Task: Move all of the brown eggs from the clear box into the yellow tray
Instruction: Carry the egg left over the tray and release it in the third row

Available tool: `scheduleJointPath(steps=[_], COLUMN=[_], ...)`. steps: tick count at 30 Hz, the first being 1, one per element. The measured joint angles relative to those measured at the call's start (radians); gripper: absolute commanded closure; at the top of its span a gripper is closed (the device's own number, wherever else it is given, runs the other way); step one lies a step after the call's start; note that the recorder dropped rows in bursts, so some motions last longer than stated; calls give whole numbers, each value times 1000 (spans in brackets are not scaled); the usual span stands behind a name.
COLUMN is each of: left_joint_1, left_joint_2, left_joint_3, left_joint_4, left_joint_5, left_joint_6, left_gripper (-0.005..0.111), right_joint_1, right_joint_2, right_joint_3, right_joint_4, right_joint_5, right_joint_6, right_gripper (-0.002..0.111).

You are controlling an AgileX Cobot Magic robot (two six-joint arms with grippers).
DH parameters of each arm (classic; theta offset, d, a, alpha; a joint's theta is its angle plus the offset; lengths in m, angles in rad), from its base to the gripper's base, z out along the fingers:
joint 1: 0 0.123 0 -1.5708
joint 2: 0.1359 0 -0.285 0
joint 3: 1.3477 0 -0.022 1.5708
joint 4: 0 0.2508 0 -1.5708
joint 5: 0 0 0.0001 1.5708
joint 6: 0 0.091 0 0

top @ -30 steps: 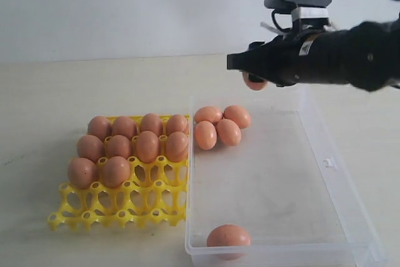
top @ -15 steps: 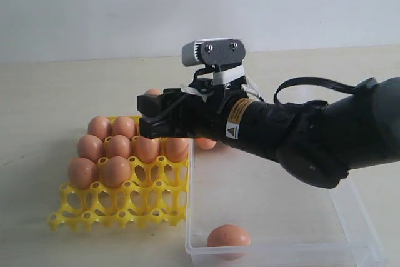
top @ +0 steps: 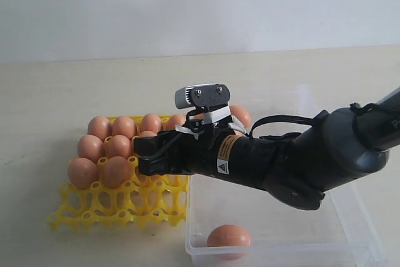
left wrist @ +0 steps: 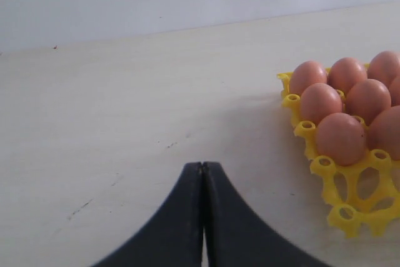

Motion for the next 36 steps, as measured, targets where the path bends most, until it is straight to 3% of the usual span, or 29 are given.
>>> scheduleJointPath(steps=[19,24,30,36], left_joint_1=[0,0,0,0], left_joint_2=[0,0,0,0], left_joint_3=[0,0,0,0], left_joint_4=[0,0,0,0], left_joint_5=[0,0,0,0], left_joint_6=[0,0,0,0], left_gripper=[107,107,107,107], right_joint_1=[0,0,0,0], right_joint_2=[46,47,47,47], right_joint_3=[-58,-58,-58,-58], right_joint_4=[-68,-68,-68,-68], right_joint_5=[-10,-6,-5,19], right_joint_6=[80,82,84,86], right_gripper=[108,90,55,47])
